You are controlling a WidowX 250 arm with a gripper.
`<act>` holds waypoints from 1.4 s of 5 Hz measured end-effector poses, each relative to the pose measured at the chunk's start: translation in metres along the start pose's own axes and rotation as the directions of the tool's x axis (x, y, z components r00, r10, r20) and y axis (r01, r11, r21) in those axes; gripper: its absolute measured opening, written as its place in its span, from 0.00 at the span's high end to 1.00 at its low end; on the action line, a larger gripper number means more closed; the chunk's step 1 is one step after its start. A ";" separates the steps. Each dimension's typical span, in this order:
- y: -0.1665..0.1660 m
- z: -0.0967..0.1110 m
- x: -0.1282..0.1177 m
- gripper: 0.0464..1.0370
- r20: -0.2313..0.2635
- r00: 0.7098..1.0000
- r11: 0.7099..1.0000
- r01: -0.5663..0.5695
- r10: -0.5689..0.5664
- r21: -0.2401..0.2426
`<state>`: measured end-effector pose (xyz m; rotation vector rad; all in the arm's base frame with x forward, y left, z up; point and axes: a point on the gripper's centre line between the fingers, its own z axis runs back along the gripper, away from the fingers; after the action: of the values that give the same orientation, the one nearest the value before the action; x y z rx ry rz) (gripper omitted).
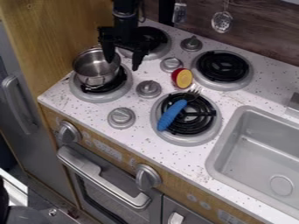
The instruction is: Put the silver pot on the top right burner from bottom left burner
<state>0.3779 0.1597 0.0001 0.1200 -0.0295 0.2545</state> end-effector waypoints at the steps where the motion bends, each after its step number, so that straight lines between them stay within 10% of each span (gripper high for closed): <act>1: 0.012 -0.016 0.001 0.04 -0.036 0.999 0.999 -0.029 0.029 0.014; 2: 0.014 -0.033 -0.007 0.08 -0.091 0.995 0.999 -0.041 0.041 0.006; 5: -0.002 -0.043 -0.019 0.88 -0.098 0.995 1.000 -0.007 0.006 -0.011; 7: -0.040 -0.007 -0.029 0.98 0.029 0.991 0.991 0.134 -0.134 0.011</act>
<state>0.3602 0.1154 -0.0131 0.1344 -0.0499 0.1187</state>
